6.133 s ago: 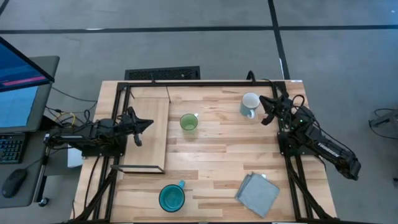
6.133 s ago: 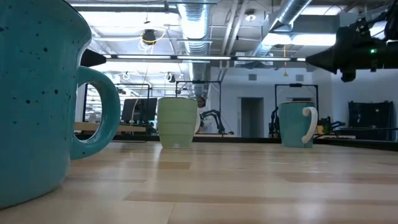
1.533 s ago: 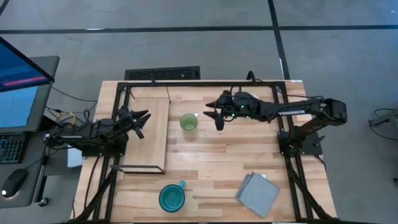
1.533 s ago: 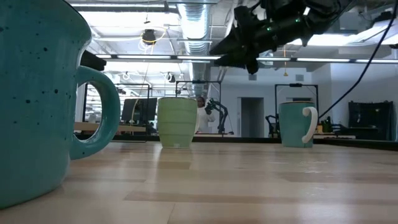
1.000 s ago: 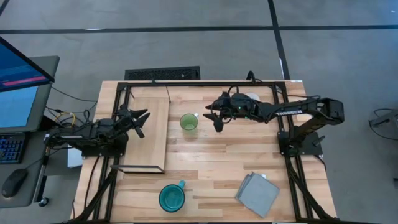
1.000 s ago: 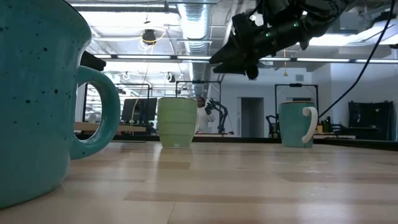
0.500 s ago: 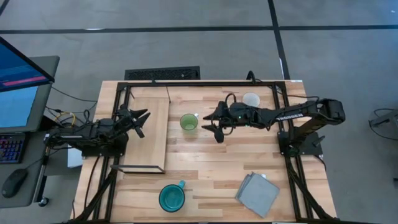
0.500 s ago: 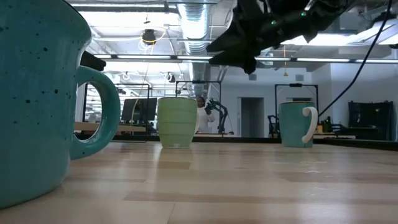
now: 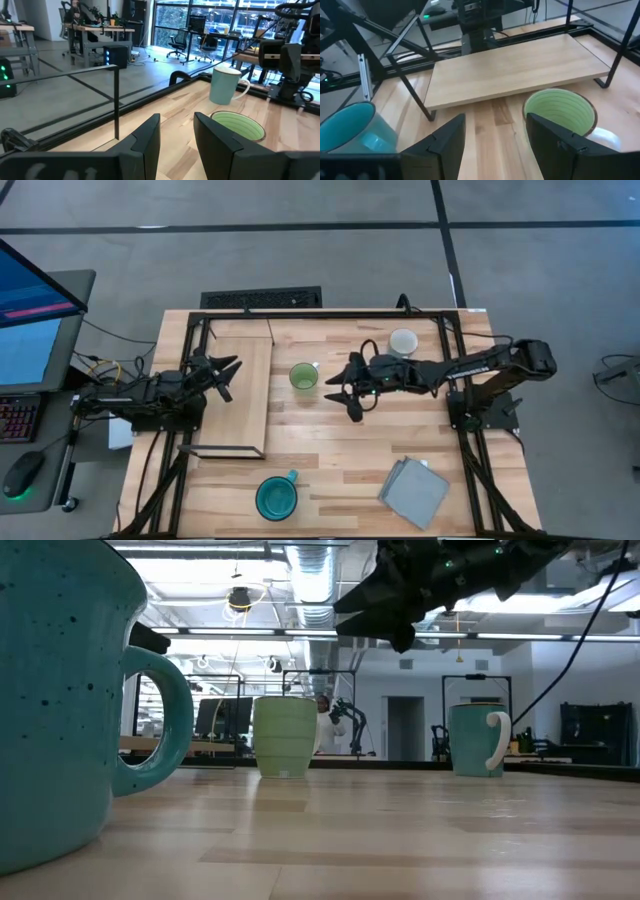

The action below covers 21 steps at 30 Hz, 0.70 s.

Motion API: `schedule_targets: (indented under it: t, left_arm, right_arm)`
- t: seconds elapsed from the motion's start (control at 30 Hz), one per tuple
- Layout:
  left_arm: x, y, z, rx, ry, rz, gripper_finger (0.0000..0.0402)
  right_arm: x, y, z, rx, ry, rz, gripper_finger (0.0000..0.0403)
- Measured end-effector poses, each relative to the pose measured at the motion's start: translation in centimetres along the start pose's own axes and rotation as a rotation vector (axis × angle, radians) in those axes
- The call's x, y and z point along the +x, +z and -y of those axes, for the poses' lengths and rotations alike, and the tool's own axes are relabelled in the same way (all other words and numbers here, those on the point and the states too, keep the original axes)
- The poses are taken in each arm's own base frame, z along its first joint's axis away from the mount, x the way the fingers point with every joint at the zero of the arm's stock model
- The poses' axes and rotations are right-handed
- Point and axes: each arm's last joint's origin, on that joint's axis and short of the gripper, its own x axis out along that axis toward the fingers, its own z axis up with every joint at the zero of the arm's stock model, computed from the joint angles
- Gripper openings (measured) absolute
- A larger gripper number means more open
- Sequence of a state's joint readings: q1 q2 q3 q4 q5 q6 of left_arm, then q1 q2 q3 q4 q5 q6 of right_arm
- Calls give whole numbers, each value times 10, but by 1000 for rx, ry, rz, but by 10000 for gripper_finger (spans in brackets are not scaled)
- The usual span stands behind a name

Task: Stack small to large cups/mugs on shelf
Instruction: Put the light blue mug on the shelf

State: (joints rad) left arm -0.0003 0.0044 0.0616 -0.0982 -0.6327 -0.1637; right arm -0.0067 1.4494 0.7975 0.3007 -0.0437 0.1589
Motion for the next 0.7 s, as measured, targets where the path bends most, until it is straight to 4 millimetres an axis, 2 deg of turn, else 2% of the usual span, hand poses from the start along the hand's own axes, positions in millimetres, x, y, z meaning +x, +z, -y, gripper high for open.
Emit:
schedule_targets:
  t: [0.17,0.37,0.57,0.7]
  left_arm:
    - [0,0,0,-25,-5,-1,109]
    - [0,0,0,-26,-7,-2,109]
    - [0,0,0,-28,-7,-2,109]
    - [0,0,0,-28,-7,-2,109]
  right_arm:
    - [-10,-10,6,20,-178,-134,230]
    - [-38,-21,13,125,-473,-292,230]
    - [-73,-26,22,398,-854,-247,230]
    - [-93,-31,29,577,-1018,-204,230]
